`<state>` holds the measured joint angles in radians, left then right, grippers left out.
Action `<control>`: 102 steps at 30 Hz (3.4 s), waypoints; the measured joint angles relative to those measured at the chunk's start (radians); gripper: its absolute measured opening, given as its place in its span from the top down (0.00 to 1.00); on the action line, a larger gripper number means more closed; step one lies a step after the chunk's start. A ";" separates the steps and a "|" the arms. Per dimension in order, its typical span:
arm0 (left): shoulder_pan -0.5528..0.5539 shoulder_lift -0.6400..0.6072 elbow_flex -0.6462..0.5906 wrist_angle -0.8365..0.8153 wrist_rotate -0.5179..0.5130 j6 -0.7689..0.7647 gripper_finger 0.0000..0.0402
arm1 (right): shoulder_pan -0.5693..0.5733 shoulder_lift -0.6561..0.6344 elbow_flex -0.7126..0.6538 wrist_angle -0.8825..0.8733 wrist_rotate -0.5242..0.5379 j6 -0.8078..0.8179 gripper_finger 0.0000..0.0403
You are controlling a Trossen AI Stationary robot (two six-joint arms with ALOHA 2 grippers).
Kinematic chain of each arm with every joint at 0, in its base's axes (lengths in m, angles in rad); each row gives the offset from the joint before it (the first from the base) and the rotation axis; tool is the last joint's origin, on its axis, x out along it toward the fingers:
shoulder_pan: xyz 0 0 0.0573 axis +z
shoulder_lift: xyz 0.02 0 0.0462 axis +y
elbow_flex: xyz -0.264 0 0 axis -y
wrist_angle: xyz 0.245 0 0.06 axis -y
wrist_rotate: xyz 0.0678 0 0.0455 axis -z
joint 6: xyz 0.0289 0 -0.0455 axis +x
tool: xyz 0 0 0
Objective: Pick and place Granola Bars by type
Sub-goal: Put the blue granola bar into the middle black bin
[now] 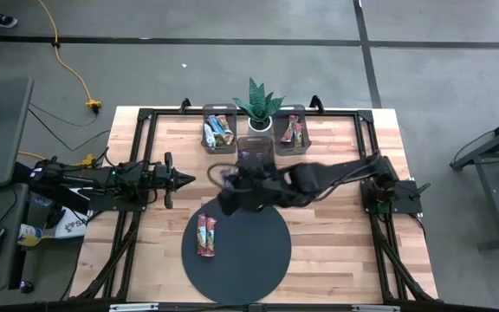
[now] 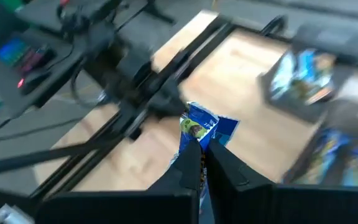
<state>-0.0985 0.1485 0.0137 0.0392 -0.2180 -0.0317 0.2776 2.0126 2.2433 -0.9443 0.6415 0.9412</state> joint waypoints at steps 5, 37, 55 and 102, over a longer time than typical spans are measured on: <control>0.000 0.000 0.000 0.000 0.000 0.000 1.00 | -0.037 -0.058 0.001 -0.075 0.094 -0.034 1.00; 0.000 0.000 0.000 0.000 0.000 0.000 1.00 | -0.253 0.035 0.000 -0.279 0.169 -0.212 1.00; 0.000 0.000 0.000 0.000 0.000 0.000 1.00 | -0.335 0.223 0.000 -0.306 -0.014 -0.103 1.00; 0.000 0.000 0.000 -0.001 0.000 0.000 1.00 | -0.435 0.348 -0.001 -0.334 -0.371 0.023 1.00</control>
<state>-0.0982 0.1486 0.0139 0.0384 -0.2180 -0.0318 -0.1574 2.3607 2.2426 -1.2778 0.2708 0.9642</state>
